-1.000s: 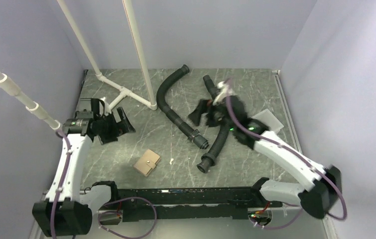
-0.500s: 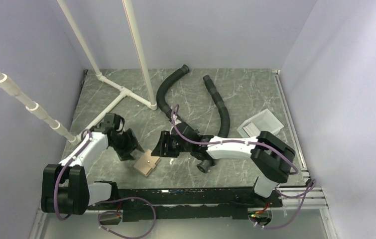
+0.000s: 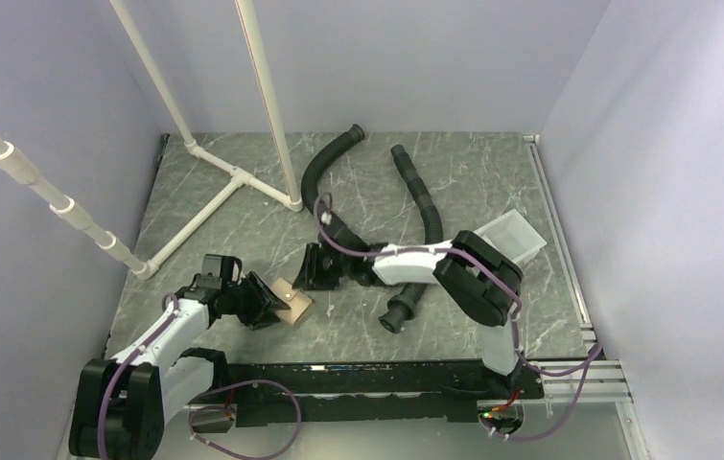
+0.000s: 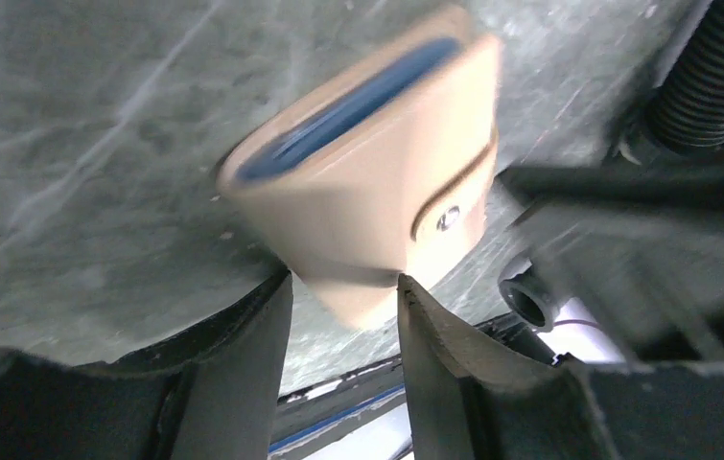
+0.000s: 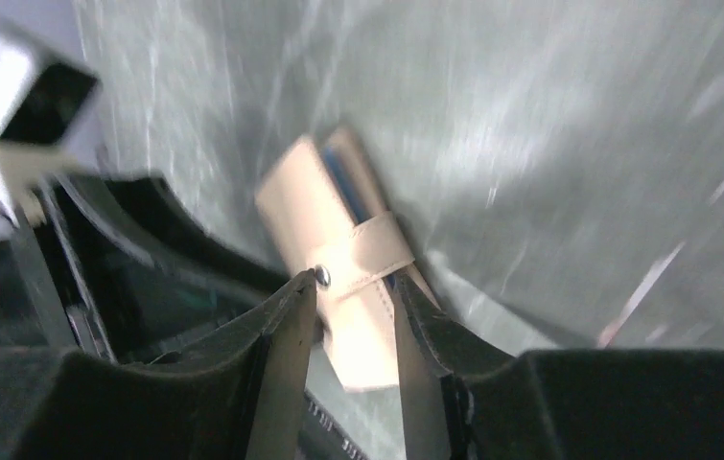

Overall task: Put the credit cards into the card holder
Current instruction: Open the card holder at the center of the board.

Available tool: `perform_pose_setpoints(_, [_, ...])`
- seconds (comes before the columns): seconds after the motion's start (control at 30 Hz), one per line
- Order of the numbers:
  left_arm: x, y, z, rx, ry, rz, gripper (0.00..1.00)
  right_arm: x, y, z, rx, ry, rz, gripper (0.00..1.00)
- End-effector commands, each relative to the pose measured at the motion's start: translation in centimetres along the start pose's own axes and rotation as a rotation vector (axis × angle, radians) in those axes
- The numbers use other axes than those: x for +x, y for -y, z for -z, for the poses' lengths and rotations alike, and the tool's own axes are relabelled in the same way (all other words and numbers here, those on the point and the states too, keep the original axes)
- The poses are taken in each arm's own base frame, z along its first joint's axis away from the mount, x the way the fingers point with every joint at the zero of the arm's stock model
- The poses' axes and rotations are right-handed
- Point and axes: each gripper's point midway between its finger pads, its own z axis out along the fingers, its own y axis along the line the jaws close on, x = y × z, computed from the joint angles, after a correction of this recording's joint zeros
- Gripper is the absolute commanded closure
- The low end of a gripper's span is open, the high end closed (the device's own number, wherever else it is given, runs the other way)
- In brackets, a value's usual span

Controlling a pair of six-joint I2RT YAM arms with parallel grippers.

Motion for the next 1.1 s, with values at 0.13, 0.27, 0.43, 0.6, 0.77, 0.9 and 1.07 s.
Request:
perform_pose_setpoints(0.13, [-2.4,3.5,-0.3,0.082,0.042,-0.022,0.43,-5.5,0.5,1.3,0.096,-0.014,0.455,0.36])
perform_pose_setpoints(0.27, [-3.5,3.0,-0.2,0.062,0.106,-0.014,0.43,-4.6,0.2,0.5,0.03,-0.071,0.558,0.42])
perform_pose_setpoints(0.43, [-4.3,3.5,-0.8,0.081,0.092,-0.016,0.38,-2.3,-0.3,-0.7,-0.034,-0.095,0.515,0.62])
perform_pose_setpoints(0.6, [-5.0,2.6,-1.8,0.068,0.091,0.015,0.48,-4.4,0.7,0.2,0.094,0.01,0.535,0.63])
perform_pose_setpoints(0.77, [-5.5,1.9,-2.1,0.07,0.131,0.006,0.48,-4.8,1.0,0.7,0.205,0.073,0.657,0.52])
perform_pose_setpoints(0.9, [-5.5,1.6,-2.8,0.059,0.106,-0.001,0.59,-4.7,0.3,0.1,0.292,0.117,0.758,0.46])
perform_pose_setpoints(1.07, [-5.4,0.4,-3.5,0.02,0.094,0.001,0.74,-5.9,0.9,-0.7,0.431,0.147,0.876,0.46])
